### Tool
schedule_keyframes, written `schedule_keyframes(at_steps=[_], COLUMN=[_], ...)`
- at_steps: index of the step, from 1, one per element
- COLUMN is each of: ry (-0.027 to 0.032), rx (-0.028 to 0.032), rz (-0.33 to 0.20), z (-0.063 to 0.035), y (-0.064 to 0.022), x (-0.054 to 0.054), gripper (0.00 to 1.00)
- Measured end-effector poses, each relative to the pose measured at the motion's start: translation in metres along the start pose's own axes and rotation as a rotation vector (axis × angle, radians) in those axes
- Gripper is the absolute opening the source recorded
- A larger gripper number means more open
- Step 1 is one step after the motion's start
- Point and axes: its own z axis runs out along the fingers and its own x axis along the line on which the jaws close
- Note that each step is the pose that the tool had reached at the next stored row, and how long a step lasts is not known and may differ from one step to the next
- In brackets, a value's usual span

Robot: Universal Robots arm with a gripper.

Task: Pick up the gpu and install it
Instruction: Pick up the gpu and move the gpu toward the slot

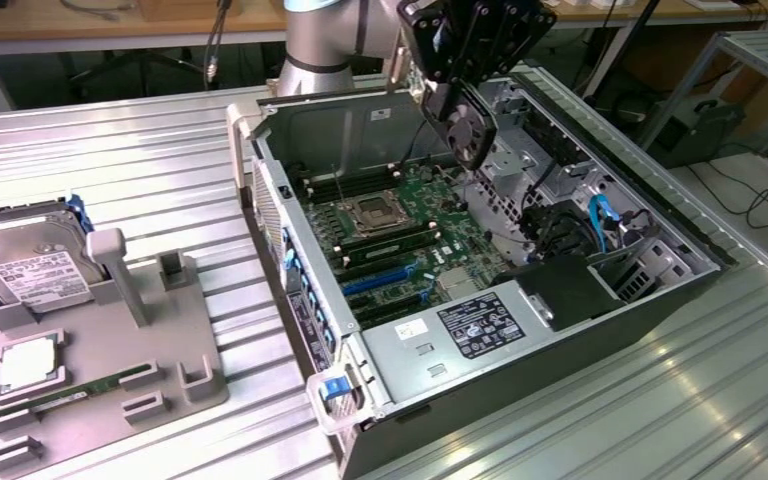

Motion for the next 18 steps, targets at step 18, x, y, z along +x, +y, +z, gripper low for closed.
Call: schedule_keyframes(at_steps=[18], ry=[-0.0391], rx=[0.0041], rz=[-0.004], z=[0.0017], y=[0.0014], x=[-0.0048], gripper=[0.27])
